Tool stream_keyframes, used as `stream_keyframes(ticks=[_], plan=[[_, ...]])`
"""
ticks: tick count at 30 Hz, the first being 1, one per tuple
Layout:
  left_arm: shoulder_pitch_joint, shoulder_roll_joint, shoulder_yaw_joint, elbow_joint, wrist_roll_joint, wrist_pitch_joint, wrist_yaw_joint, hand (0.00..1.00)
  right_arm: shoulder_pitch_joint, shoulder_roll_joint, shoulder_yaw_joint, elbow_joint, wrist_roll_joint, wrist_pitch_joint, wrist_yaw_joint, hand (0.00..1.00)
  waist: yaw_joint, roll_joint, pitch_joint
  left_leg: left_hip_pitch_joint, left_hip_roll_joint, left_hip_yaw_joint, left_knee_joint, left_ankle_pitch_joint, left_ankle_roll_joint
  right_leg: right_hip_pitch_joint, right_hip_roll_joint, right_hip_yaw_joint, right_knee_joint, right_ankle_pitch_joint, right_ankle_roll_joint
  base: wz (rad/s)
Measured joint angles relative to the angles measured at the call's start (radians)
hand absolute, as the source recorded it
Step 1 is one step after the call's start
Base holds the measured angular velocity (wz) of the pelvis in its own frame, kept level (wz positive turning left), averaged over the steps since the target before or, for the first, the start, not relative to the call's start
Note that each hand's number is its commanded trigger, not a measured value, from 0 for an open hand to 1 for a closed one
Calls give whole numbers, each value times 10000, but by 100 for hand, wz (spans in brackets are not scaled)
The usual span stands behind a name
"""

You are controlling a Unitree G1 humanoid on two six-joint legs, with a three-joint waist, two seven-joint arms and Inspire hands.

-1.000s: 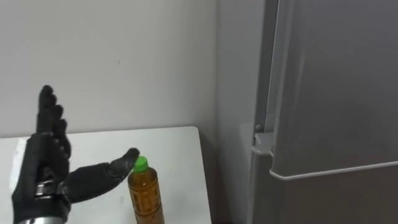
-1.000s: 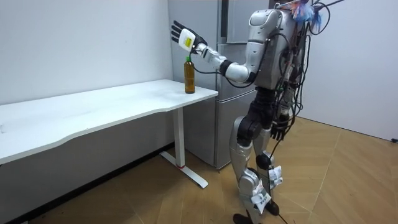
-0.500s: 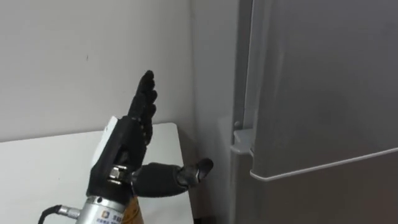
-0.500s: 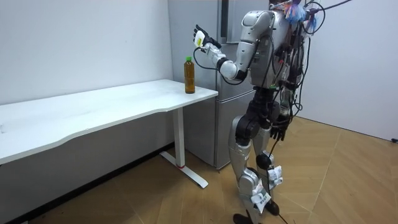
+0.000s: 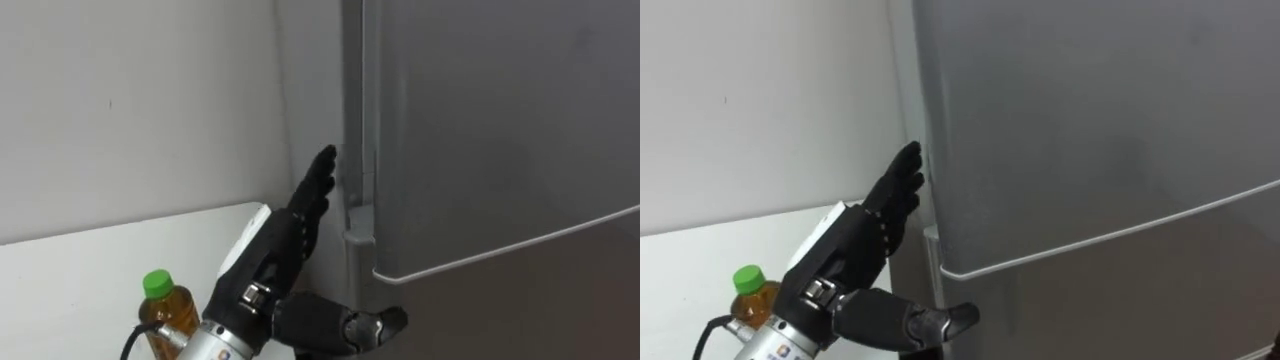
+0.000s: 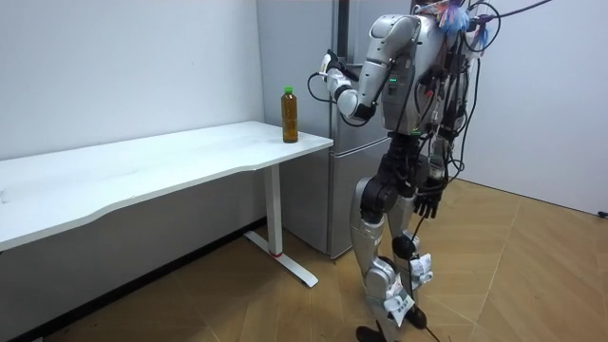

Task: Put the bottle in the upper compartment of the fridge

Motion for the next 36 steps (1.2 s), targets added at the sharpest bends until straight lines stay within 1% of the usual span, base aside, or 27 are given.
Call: stream_keyframes(ticks=[3,4,5,6,9,11,13,14,15,17,22,27,30,31,33,34,36], plan=[[0,19,-69,1,5,3,-37,0,-210,-1,365,279,1,-1,109,0,6,0,3,16,25,-1,0,1,1,15,-6,2,2,14,10,0],[0,23,-117,2,5,5,-58,11,-241,-10,512,292,5,-3,167,0,5,-9,20,18,29,-1,5,1,2,31,-12,-11,1,19,16,3],[0,25,-148,2,5,8,-81,68,-260,-20,584,311,5,-3,183,0,2,0,22,18,33,-2,8,1,2,40,-15,-22,0,21,20,5],[0,25,-190,2,4,16,-145,100,-281,-29,680,327,6,-2,206,0,1,2,31,16,33,-1,9,1,2,55,-22,-46,0,24,25,6],[0,9,-197,1,-45,18,-170,100,-291,-32,809,336,56,0,213,0,-4,37,71,-14,33,-5,18,2,3,115,-33,-99,-13,30,32,6],[0,-13,-143,2,-50,18,-19,100,-302,-28,915,368,99,25,212,0,9,49,80,-41,29,-8,18,2,4,104,-36,-124,-14,33,36,6],[0,-36,120,2,-51,19,201,100,-382,-22,1065,365,92,191,208,0,43,91,55,-96,29,-10,31,7,13,65,-50,-146,-13,35,40,5],[0,-35,157,2,-51,18,234,100,-397,-23,1073,365,91,216,207,0,43,86,58,-119,29,-13,34,10,17,53,-55,-158,-13,36,42,8],[2,-5,21,1,-56,9,226,100,-417,-30,1081,365,90,219,196,0,40,92,54,-160,26,-18,44,15,26,30,-64,-168,-13,45,56,8],[13,-50,-162,1,-55,-60,226,99,-427,-24,1083,365,90,218,180,0,63,95,53,-175,18,-19,44,16,28,28,-71,-156,-14,54,73,6],[3,-84,-87,4,-55,-72,521,95,-449,-26,1177,354,92,218,44,0,65,95,55,-180,8,-14,44,18,31,32,-76,-101,-19,73,102,0],[2,-147,-78,4,-56,-85,528,93,-458,-30,1259,348,89,222,38,0,67,91,58,-177,11,-12,38,18,30,40,-66,-94,-19,73,102,1],[1,-203,-80,3,-54,-86,528,85,-458,-32,1262,340,83,224,40,0,67,76,68,-176,13,-10,24,18,30,40,-66,-72,-19,73,102,0],[0,-220,-80,3,-54,-88,528,75,-458,-32,1262,337,80,229,44,0,67,77,67,-175,12,-9,16,18,30,39,-66,-48,-19,73,102,0],[-16,-252,-74,3,-55,-93,535,69,-459,-34,1262,324,81,243,46,0,68,48,86,-172,8,-5,4,18,30,34,-64,21,-19,73,102,0],[-16,-249,-83,3,-56,-96,533,68,-459,-33,1262,303,82,287,47,0,68,52,83,-172,7,-4,0,18,30,33,-64,30,-19,73,102,0],[-16,-251,-99,3,-57,-113,530,63,-463,-35,1261,263,81,352,46,0,68,47,85,-171,3,-4,-10,18,30,30,-65,33,-18,73,102,0]])
